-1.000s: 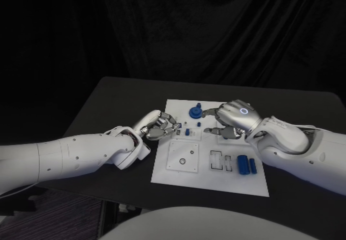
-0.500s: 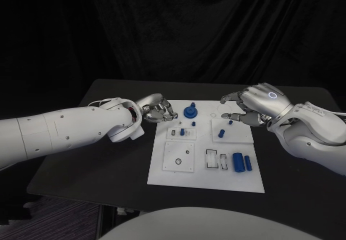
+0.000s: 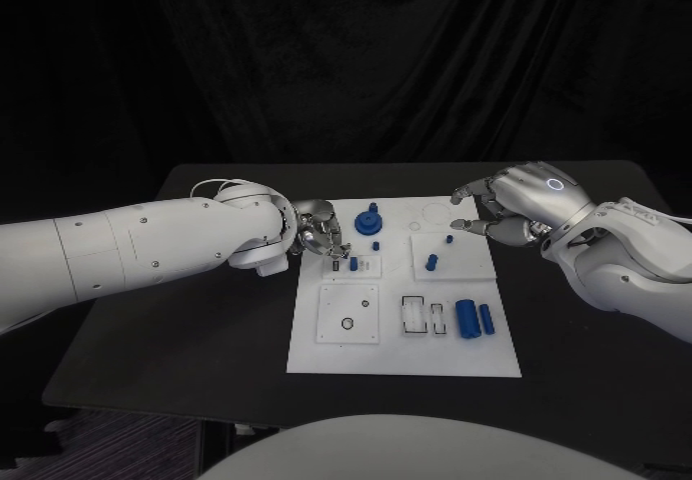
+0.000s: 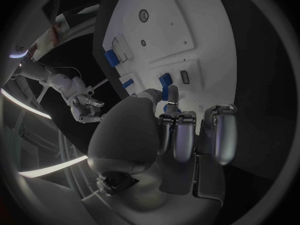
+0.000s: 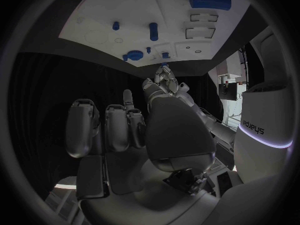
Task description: Assemble the parts on the task board
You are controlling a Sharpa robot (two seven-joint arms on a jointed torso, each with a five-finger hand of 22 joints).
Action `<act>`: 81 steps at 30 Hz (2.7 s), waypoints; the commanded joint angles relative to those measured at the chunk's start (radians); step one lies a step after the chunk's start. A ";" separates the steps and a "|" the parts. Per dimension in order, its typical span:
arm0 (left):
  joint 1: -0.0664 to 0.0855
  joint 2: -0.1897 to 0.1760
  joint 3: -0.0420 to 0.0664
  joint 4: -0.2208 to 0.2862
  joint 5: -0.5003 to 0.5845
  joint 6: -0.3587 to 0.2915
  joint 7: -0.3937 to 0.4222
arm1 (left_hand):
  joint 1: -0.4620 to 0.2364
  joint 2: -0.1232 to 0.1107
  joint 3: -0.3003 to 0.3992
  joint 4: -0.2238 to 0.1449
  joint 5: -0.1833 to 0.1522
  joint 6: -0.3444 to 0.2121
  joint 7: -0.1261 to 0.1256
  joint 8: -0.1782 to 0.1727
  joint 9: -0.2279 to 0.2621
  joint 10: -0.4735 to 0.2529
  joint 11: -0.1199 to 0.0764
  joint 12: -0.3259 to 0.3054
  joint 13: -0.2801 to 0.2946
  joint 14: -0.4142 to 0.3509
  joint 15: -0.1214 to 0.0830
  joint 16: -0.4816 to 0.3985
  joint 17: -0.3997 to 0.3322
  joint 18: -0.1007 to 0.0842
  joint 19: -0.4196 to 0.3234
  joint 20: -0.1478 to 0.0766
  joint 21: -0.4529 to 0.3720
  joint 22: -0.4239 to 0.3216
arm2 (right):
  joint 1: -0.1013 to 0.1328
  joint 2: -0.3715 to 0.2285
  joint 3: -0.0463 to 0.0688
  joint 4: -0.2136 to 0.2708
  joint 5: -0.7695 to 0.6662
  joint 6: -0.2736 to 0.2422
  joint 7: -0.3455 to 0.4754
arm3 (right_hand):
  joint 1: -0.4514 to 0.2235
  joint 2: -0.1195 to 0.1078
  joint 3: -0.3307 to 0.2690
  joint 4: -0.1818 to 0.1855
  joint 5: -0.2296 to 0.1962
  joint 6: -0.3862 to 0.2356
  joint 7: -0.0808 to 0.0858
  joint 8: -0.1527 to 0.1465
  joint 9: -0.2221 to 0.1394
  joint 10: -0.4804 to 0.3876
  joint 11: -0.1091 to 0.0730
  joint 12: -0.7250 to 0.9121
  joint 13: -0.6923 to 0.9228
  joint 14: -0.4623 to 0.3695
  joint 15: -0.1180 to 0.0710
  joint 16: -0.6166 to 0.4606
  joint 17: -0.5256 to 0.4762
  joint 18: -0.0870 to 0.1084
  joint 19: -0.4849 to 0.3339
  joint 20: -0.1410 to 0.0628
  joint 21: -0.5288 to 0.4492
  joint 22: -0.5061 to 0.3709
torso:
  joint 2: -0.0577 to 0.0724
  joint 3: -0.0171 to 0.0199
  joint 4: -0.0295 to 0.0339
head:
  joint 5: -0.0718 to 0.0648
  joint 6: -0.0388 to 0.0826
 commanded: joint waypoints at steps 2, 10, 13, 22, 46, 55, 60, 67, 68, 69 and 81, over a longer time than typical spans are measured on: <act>0.004 0.010 0.001 -0.004 -0.014 0.063 -0.123 | -0.018 0.003 0.126 -0.116 0.000 -0.015 -0.023 0.006 0.012 0.104 -0.002 0.003 0.262 0.106 -0.010 0.003 0.263 0.000 0.032 -0.007 0.004 0.214 | -0.001 -0.006 0.000 0.002 0.021 0.006 -0.008 | 0.004 0.009 0.004 0.004 0.004 0.009 -0.003 0.005 -0.002 -0.005 0.003 -0.008 0.097 0.034 0.003 -0.007 -0.003 0.014 -0.005 -0.001 -0.006 0.182 | 0.008 0.0107 -0.0052 | 0.002 0.000; 0.004 0.014 0.001 0.006 -0.014 0.032 -0.171 | -0.057 0.000 0.162 -0.144 0.002 -0.014 -0.025 0.006 0.032 0.104 -0.004 0.003 0.262 0.106 -0.013 0.003 0.263 0.000 0.033 -0.010 0.000 0.212 | -0.001 -0.013 0.000 0.004 0.043 0.025 -0.013 | 0.002 0.011 0.004 0.008 0.004 0.014 -0.003 0.004 -0.006 -0.012 0.004 -0.016 0.087 0.032 0.004 -0.013 -0.010 0.015 -0.008 0.000 -0.014 0.180 | 0.023 0.0170 -0.0107 | 0.010 0.000; 0.004 0.011 0.001 0.013 -0.014 0.009 -0.175 | -0.070 -0.001 0.174 -0.155 0.005 -0.014 -0.025 0.006 0.038 0.104 -0.005 0.003 0.262 0.106 -0.013 0.003 0.263 0.000 0.034 -0.010 0.000 0.212 | -0.002 -0.013 0.000 0.003 0.047 0.034 -0.016 | 0.001 0.012 0.004 0.010 0.004 0.015 -0.003 0.004 -0.007 -0.016 0.004 -0.019 0.083 0.031 0.004 -0.015 -0.011 0.016 -0.010 0.000 -0.017 0.179 | 0.025 0.0165 -0.0092 | 0.009 0.000; 0.004 -0.011 0.001 0.037 -0.014 -0.001 -0.192 | -0.085 -0.002 0.184 -0.165 0.012 -0.014 -0.026 0.006 0.045 0.104 -0.005 0.003 0.262 0.106 -0.014 0.003 0.263 0.001 0.033 -0.011 -0.003 0.212 | -0.004 -0.009 0.000 0.002 0.049 0.055 -0.023 | 0.000 0.012 0.004 0.012 0.002 0.016 -0.002 0.002 -0.011 -0.024 0.004 -0.027 0.073 0.029 0.004 -0.020 -0.017 0.017 -0.012 0.000 -0.024 0.177 | 0.023 0.0154 -0.0091 | 0.014 0.000; 0.003 -0.040 0.000 0.074 -0.014 -0.013 -0.191 | -0.103 -0.003 0.194 -0.178 0.022 -0.011 -0.027 0.006 0.053 0.104 -0.006 0.003 0.262 0.106 -0.014 0.003 0.263 0.002 0.032 -0.012 -0.007 0.210 | -0.008 0.001 0.000 -0.006 0.068 0.092 -0.035 | 0.004 0.014 0.006 0.012 0.002 0.017 -0.002 -0.002 -0.017 -0.032 0.005 -0.036 0.062 0.026 0.004 -0.027 -0.025 0.020 -0.017 0.001 -0.037 0.173 | 0.021 0.0138 -0.0091 | 0.019 0.000; 0.002 -0.035 0.000 0.065 -0.014 -0.025 -0.173 | -0.116 0.000 0.201 -0.187 0.016 -0.014 -0.026 0.003 0.058 0.104 -0.005 0.003 0.262 0.106 -0.014 0.003 0.263 0.003 0.029 -0.012 -0.014 0.209 | -0.008 0.000 0.000 -0.007 0.069 0.099 -0.039 | 0.006 0.015 0.007 0.012 0.002 0.018 -0.002 -0.002 -0.019 -0.032 0.005 -0.037 0.061 0.026 0.005 -0.028 -0.027 0.020 -0.018 0.001 -0.039 0.172 | 0.022 0.0137 -0.0091 | 0.018 0.000; 0.000 -0.032 0.000 0.060 -0.014 -0.026 -0.168 | -0.121 0.002 0.205 -0.192 0.010 -0.016 -0.026 0.002 0.061 0.104 -0.005 0.003 0.262 0.106 -0.014 0.003 0.263 0.003 0.028 -0.012 -0.016 0.208 | -0.008 0.000 0.000 -0.008 0.069 0.106 -0.041 | 0.007 0.015 0.008 0.012 0.002 0.020 -0.002 -0.002 -0.020 -0.032 0.005 -0.037 0.061 0.026 0.005 -0.029 -0.027 0.020 -0.018 0.001 -0.040 0.172 | 0.023 0.0120 -0.0092 | 0.021 0.000; -0.002 -0.028 0.000 0.059 -0.014 -0.013 -0.171 | -0.124 0.003 0.206 -0.194 0.007 -0.016 -0.025 0.001 0.062 0.104 -0.005 0.003 0.262 0.106 -0.014 0.003 0.263 0.004 0.028 -0.011 -0.017 0.208 | -0.009 0.001 0.000 -0.008 0.070 0.116 -0.042 | 0.008 0.016 0.008 0.011 0.002 0.022 -0.002 -0.002 -0.021 -0.034 0.005 -0.039 0.059 0.026 0.005 -0.030 -0.028 0.020 -0.018 0.001 -0.041 0.172 | 0.025 0.0101 -0.0100 | 0.025 0.000; -0.003 -0.028 0.000 0.059 -0.014 -0.012 -0.171 | -0.124 0.003 0.206 -0.194 0.007 -0.016 -0.025 0.001 0.062 0.104 -0.005 0.003 0.262 0.106 -0.014 0.003 0.263 0.004 0.028 -0.011 -0.017 0.208 | -0.009 0.002 0.000 -0.008 0.070 0.117 -0.042 | 0.008 0.016 0.008 0.011 0.002 0.022 -0.002 -0.002 -0.021 -0.034 0.005 -0.039 0.059 0.026 0.005 -0.030 -0.028 0.020 -0.018 0.001 -0.041 0.172 | 0.025 0.0099 -0.0098 | 0.025 0.000; -0.003 -0.029 0.000 0.059 -0.014 -0.012 -0.171 | -0.124 0.003 0.206 -0.194 0.007 -0.016 -0.025 0.001 0.062 0.104 -0.005 0.003 0.262 0.106 -0.014 0.003 0.263 0.004 0.028 -0.011 -0.017 0.208 | -0.009 0.002 0.000 -0.008 0.070 0.118 -0.042 | 0.008 0.016 0.008 0.011 0.002 0.022 -0.002 -0.002 -0.021 -0.034 0.005 -0.039 0.059 0.026 0.005 -0.030 -0.028 0.020 -0.018 0.001 -0.041 0.172 | 0.025 0.0102 -0.0097 | 0.025 0.000; -0.006 -0.040 0.000 0.071 -0.014 -0.002 -0.177 | -0.125 0.004 0.208 -0.196 0.006 -0.017 -0.025 0.001 0.063 0.104 -0.005 0.003 0.262 0.106 -0.014 0.003 0.263 0.004 0.027 -0.011 -0.018 0.208 | -0.010 0.002 0.000 -0.006 0.070 0.131 -0.045 | 0.010 0.017 0.009 0.011 0.002 0.026 -0.002 -0.001 -0.022 -0.034 0.005 -0.039 0.059 0.025 0.005 -0.031 -0.029 0.020 -0.018 0.001 -0.042 0.172 | 0.024 0.0095 -0.0089 | 0.025 0.000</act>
